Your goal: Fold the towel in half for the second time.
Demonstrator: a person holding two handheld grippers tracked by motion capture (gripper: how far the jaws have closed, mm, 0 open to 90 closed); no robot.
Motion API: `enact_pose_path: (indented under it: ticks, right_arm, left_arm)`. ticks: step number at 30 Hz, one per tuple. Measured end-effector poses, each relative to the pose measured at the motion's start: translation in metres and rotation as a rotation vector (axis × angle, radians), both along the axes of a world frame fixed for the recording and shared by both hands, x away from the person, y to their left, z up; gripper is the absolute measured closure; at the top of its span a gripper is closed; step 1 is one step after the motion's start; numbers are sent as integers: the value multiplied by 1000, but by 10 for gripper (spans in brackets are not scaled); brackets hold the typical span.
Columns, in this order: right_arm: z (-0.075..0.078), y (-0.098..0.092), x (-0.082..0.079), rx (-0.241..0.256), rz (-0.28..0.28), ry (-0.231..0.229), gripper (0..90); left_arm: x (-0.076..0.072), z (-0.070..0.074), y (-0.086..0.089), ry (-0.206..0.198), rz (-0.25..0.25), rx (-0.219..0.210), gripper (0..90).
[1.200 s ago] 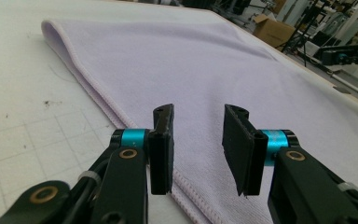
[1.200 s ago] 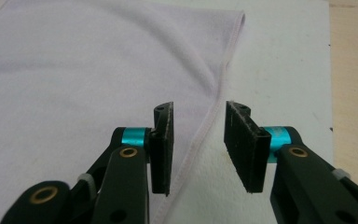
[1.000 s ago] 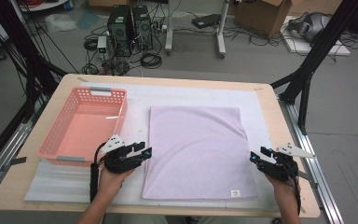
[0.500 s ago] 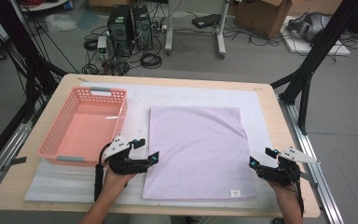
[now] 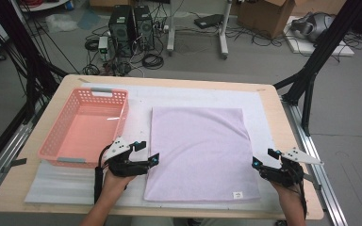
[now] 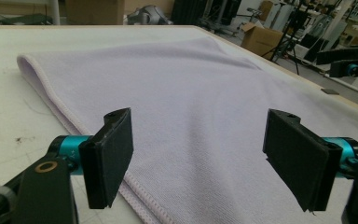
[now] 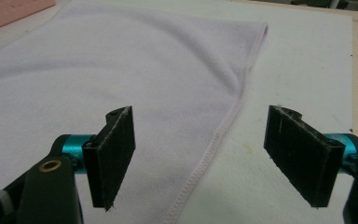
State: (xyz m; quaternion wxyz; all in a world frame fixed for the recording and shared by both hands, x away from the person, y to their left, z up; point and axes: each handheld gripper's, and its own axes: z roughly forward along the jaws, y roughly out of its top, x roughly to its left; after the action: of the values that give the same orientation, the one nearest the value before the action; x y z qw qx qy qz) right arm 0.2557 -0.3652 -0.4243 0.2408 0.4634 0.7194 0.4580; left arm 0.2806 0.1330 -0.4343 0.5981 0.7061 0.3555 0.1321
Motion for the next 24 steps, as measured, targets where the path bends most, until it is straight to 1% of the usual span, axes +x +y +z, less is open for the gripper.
enact_pose_path:
  ticks: [2, 4, 5, 7, 9, 11, 13, 15, 16, 17, 18, 19, 21, 22, 23, 24]
  right_arm:
    - [-1, 1, 1, -3, 1, 3, 236]
    - [-1, 2, 1, -6, 3, 2, 236]
    - [-1, 2, 1, -7, 2, 3, 236]
    - [-1, 2, 2, -7, -1, 5, 236]
    - [-2, 2, 3, -7, -11, 11, 236]
    - [-3, 2, 4, -8, -15, 17, 236]
    - [-3, 1, 6, -9, -20, 19, 235]
    - [-4, 1, 10, -15, -22, 23, 236]
    - [-4, 2, 13, -22, -24, 29, 236]
    - [-4, 2, 16, -33, -28, 36, 236]
    - [-4, 3, 19, -52, -36, 41, 236]
    - [-4, 3, 21, -64, -43, 46, 236]
    - [-4, 5, 27, -67, -37, 56, 236]
    - [-3, 6, 29, -65, -33, 61, 236]
    - [-3, 6, 33, -61, -25, 64, 236]
    - [-2, 6, 36, -54, -18, 64, 236]
  left_arm:
    - [0, 1, 2, 3, 7, -5, 263]
    - [2, 2, 3, 11, 22, -13, 238]
    - [3, 2, 4, 15, 34, -9, 223]
    - [5, 2, 5, 45, 57, -8, 186]
    - [6, 1, 5, 51, 61, 1, 185]
    - [7, 1, 4, 55, 59, -8, 183]
    - [9, 3, 2, 59, 66, 2, 166]
    - [13, 4, 0, 90, 75, 14, 165]
    - [15, 5, -2, 116, 82, 27, 174]
    - [17, 6, -3, 115, 84, 45, 187]
    - [18, 8, -5, 110, 90, 51, 193]
    - [21, 9, -6, 114, 86, 45, 198]
    - [28, 11, -9, 115, 76, 28, 217]
    - [31, 12, -10, 115, 62, 16, 234]
    - [35, 13, -12, 110, 52, 11, 260]
    - [39, 15, -15, 98, 52, 15, 271]
